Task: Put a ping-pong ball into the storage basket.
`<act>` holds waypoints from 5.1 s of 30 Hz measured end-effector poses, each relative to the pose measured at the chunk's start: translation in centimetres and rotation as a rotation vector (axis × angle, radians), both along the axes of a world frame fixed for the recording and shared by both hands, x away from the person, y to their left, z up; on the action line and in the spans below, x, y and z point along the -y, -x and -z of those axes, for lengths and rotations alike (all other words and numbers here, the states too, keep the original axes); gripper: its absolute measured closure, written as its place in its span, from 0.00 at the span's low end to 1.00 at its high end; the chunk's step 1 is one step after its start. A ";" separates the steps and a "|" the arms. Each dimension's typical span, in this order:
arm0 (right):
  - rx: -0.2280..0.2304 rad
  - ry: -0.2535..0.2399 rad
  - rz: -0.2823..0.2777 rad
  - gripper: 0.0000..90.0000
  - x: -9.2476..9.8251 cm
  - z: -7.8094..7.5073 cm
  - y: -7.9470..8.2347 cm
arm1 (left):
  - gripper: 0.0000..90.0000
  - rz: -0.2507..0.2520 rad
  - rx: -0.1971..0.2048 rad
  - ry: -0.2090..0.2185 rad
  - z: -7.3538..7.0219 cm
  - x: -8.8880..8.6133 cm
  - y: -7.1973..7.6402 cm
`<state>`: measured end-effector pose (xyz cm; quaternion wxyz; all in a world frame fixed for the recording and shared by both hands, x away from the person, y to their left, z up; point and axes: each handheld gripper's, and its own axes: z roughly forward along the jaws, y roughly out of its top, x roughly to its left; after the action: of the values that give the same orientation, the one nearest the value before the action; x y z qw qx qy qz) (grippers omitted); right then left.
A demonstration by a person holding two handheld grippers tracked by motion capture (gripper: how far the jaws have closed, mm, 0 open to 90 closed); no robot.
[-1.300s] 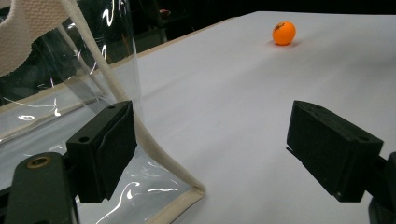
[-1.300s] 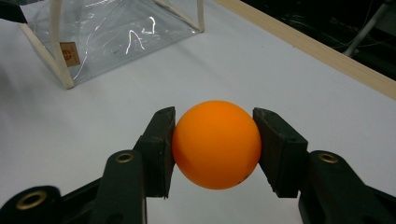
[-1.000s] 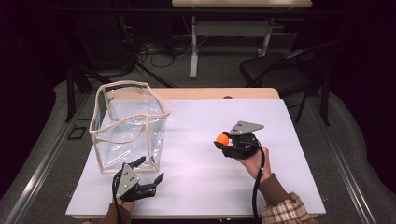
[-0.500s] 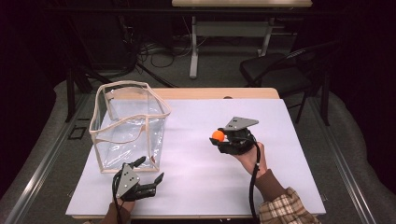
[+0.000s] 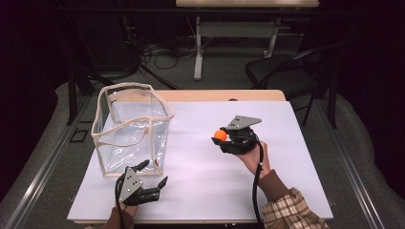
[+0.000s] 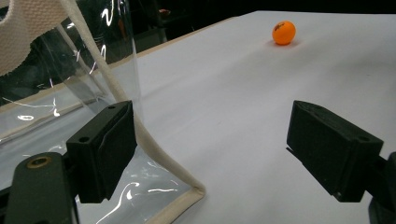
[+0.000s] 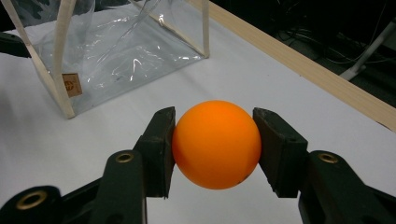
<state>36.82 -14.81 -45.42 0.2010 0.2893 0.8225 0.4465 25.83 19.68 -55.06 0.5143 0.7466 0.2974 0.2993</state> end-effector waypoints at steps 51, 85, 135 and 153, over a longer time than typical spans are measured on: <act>0.029 -0.026 -0.050 0.57 -3.2 -2.2 -2.6 | 0.17 0.005 -0.002 0.002 0.0 0.0 -0.1; 0.056 -0.054 -0.092 0.57 -5.9 -4.5 -4.1 | 0.17 0.009 0.001 -0.005 0.0 0.1 0.0; 0.091 -0.050 -0.146 0.57 -10.5 -7.4 -6.0 | 0.17 0.014 -0.004 -0.005 0.0 0.1 -0.1; 0.090 -0.054 -0.165 0.57 -12.1 -7.7 -6.5 | 0.17 0.018 -0.003 -0.005 0.0 0.2 -0.1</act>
<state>43.27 -2.68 -37.70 0.1923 0.2054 0.8213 0.4963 25.95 19.53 -55.10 0.5144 0.7510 0.2909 0.2944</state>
